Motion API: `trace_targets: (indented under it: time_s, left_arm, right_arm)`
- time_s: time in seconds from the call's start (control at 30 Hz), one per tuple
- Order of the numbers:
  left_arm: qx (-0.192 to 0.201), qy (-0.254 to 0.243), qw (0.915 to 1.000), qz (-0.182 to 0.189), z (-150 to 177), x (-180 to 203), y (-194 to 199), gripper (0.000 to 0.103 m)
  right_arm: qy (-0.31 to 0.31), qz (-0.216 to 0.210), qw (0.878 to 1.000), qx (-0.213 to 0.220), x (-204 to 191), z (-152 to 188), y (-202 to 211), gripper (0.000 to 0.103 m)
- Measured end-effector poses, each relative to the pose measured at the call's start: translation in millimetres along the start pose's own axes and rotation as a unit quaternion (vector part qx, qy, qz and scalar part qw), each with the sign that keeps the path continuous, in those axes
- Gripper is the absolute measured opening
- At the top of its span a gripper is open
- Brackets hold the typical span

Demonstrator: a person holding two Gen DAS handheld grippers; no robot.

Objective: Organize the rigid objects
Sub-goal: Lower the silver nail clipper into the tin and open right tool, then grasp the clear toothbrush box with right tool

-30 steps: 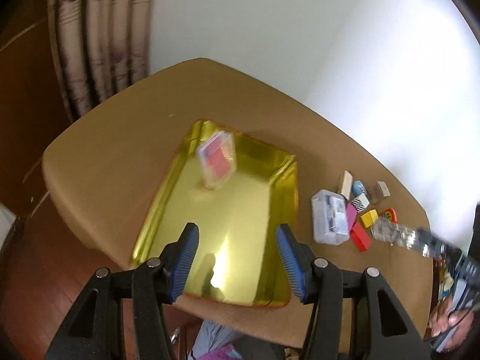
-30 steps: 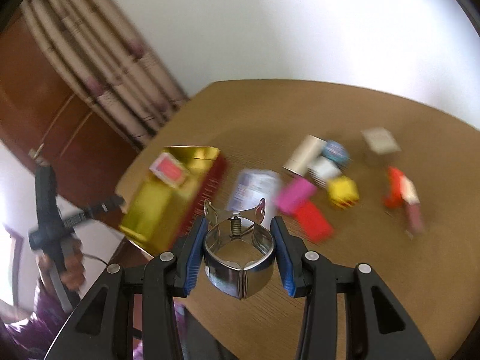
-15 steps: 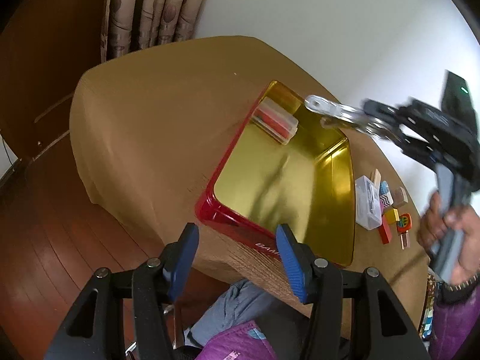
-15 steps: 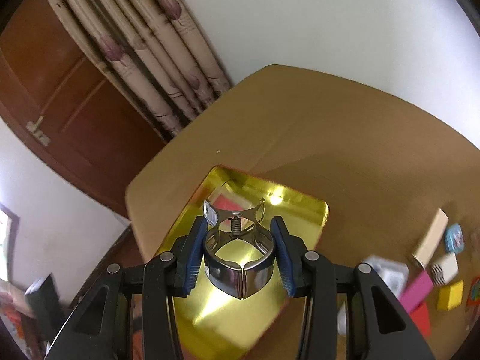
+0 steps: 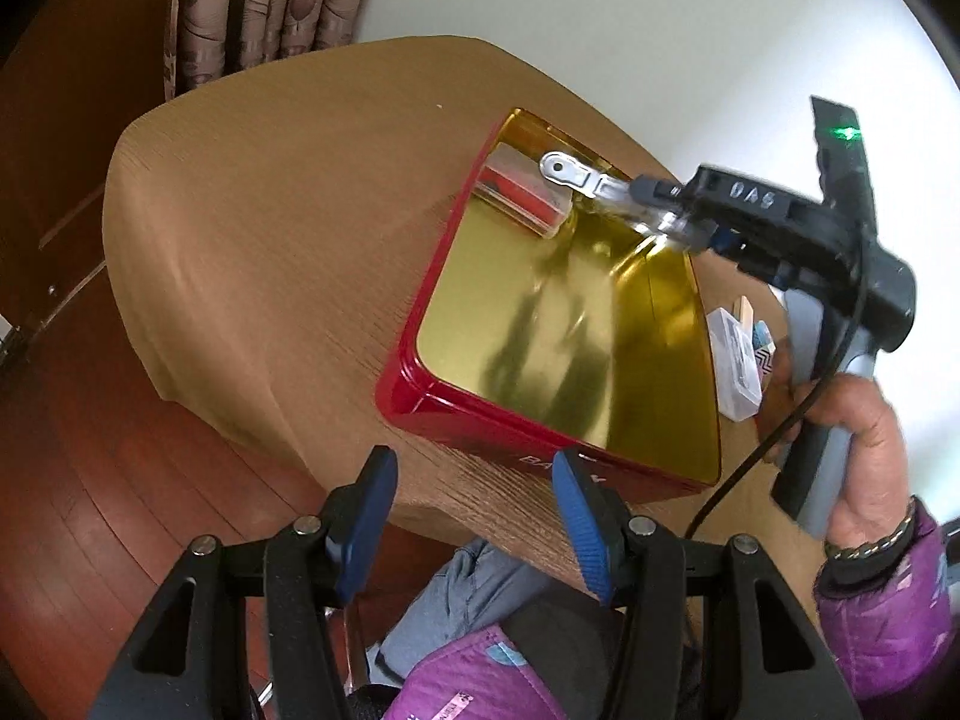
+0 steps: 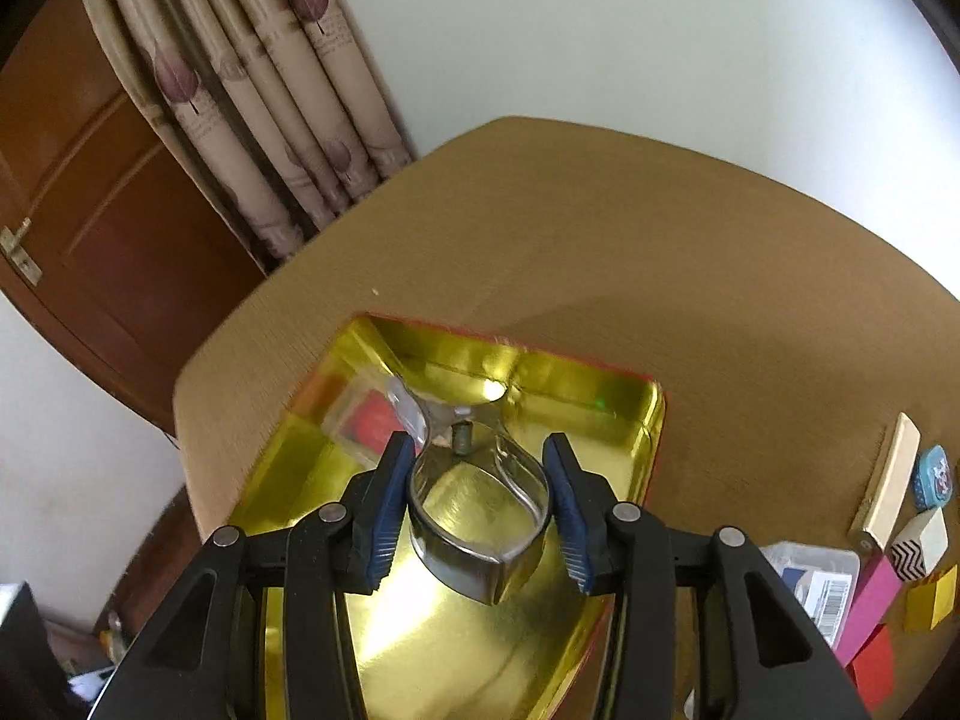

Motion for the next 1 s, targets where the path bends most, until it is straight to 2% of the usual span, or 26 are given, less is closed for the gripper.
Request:
trace_targets:
  time_s: [0.07,0.17,0.2,0.27,0.37,0.43,0.47,0.53,0.6,0.67,0.7,0.77,0.87,0.9,0.93,1.0]
  left_arm:
    - [0.005,0.000,1.0000,-0.001,0,1,0,0.055]
    - [0.014,-0.008,0.9999,-0.006,1,2,2,0.055]
    - [0.016,-0.012,0.9998,-0.008,1,3,1,0.055]
    - [0.024,-0.025,0.9993,-0.013,2,6,2,0.055]
    - [0.035,-0.046,0.9982,-0.018,2,12,7,0.055]
    - [0.044,-0.059,0.9972,-0.011,4,17,11,0.055]
    - [0.045,-0.065,0.9968,-0.008,5,19,13,0.055]
    - [0.040,-0.081,0.9959,0.006,9,25,15,0.055]
    - [0.036,-0.094,0.9948,0.014,12,34,16,0.055]
    - [0.036,-0.108,0.9933,0.019,18,43,17,0.055]
    - [0.038,-0.115,0.9924,0.023,21,48,18,0.055]
    - [0.045,-0.120,0.9914,0.026,27,56,19,0.055]
    - [0.042,-0.136,0.9897,0.019,38,70,13,0.055]
    - [0.036,-0.140,0.9893,0.017,43,74,10,0.055]
    - [0.032,-0.144,0.9889,0.017,46,77,7,0.055]
    - [0.026,-0.154,0.9875,0.021,52,81,5,0.055]
  right_arm:
    - [-0.004,-0.001,1.000,0.002,3,7,-1,0.043]
    - [-0.005,-0.005,1.000,-0.001,4,11,-2,0.058]
    - [-0.008,-0.008,1.000,0.003,5,11,-1,0.058]
    - [-0.018,-0.014,1.000,0.022,7,11,9,0.058]
    - [-0.037,-0.018,0.996,0.074,20,20,44,0.059]
    - [-0.041,0.002,0.994,0.100,31,36,69,0.067]
    - [-0.043,0.026,0.992,0.112,40,48,83,0.075]
    - [-0.050,0.067,0.988,0.126,60,75,107,0.076]
    - [-0.051,0.109,0.985,0.122,82,105,127,0.076]
    - [-0.056,0.140,0.983,0.099,106,134,140,0.076]
    - [-0.065,0.145,0.983,0.087,116,146,145,0.077]
    - [-0.099,0.126,0.985,0.067,132,164,149,0.077]
    - [-0.110,0.103,0.987,0.054,127,162,145,0.079]
    - [-0.107,0.095,0.988,0.053,121,158,144,0.089]
    - [-0.101,0.089,0.989,0.052,115,152,141,0.092]
    - [-0.083,0.085,0.992,0.049,94,131,127,0.093]
Point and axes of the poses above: each gripper's, at about its wrist camera, not at the fingertips, and y roughly against the way its jaws point, x to its right, z to its underside, the point moved 1 cm from there along -y, roughly the way its jaws point, and after that the axes turned 10 degrees about y, right-handed, at the moved point
